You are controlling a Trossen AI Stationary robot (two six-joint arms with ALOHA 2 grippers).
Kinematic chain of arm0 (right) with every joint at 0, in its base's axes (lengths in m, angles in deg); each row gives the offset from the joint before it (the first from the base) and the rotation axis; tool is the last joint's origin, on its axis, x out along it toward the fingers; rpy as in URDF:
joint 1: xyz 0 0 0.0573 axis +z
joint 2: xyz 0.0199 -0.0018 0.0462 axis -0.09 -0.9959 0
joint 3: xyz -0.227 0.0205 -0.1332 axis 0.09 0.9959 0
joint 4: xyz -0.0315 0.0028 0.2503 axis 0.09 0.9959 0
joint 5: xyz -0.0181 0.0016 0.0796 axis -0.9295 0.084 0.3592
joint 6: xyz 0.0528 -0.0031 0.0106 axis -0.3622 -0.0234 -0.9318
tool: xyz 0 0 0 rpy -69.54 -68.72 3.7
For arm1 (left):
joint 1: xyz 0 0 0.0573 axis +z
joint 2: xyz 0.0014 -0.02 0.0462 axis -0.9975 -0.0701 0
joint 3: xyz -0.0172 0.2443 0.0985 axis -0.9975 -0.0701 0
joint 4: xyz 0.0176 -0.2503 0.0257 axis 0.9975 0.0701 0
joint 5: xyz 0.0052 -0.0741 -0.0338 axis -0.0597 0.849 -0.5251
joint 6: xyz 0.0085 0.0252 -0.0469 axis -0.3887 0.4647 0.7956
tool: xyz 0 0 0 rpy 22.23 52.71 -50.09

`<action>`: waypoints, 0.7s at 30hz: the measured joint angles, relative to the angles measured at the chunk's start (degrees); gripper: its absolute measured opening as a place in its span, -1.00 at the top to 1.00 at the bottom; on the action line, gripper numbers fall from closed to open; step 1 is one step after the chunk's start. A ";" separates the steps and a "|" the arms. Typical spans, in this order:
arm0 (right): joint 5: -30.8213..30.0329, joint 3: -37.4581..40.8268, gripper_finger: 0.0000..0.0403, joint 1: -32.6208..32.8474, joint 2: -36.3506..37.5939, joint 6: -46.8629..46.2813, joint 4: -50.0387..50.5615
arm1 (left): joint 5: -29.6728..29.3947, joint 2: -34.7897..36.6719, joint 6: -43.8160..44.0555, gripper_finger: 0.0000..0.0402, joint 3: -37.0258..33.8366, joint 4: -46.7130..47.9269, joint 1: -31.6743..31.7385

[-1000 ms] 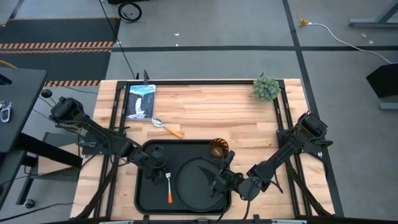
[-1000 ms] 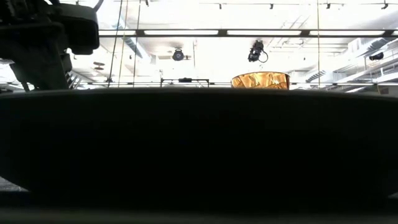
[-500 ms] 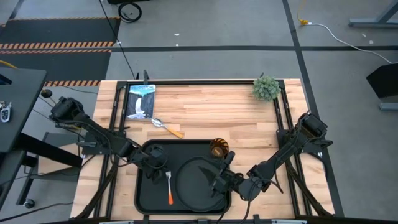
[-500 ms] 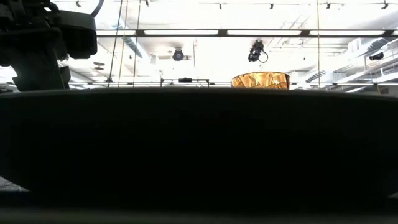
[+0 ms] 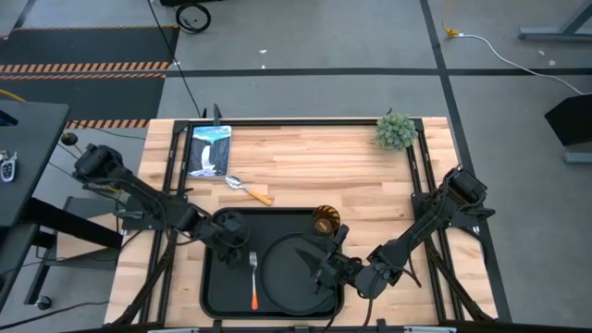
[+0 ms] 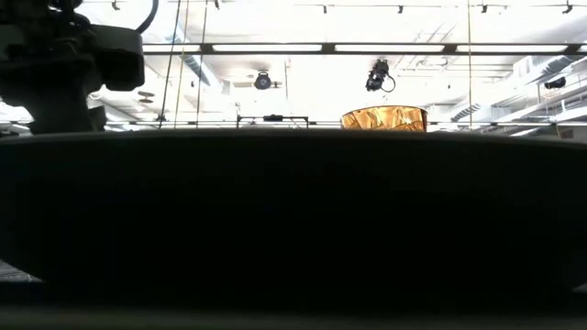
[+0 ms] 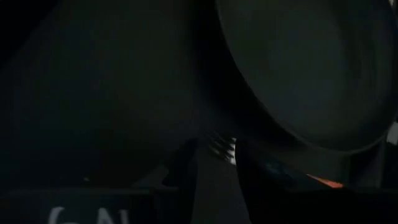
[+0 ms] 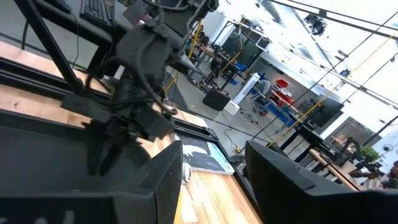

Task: Pick and place plate/cup/fork/spoon on tray
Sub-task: Put the brown spoon next to the orange fork on the left side of the tray

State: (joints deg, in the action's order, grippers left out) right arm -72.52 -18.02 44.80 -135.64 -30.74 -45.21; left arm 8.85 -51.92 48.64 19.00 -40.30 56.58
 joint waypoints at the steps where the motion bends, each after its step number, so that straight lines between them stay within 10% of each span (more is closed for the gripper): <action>1: -0.01 0.00 0.10 -0.01 0.00 -0.22 0.00 | 0.04 0.46 0.00 0.42 0.00 0.17 0.86; 10: 1.16 0.00 0.10 -2.40 0.00 -3.16 1.32 | -0.61 4.44 -3.09 0.42 0.02 10.34 11.99; 21: 30.77 0.00 0.10 -15.56 0.32 -24.85 19.63 | 3.25 4.47 -19.84 0.42 0.04 11.28 27.59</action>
State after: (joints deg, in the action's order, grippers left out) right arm -41.76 -18.02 29.24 -135.32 -55.58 -25.58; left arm 12.10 -47.44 28.80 19.04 -29.02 84.17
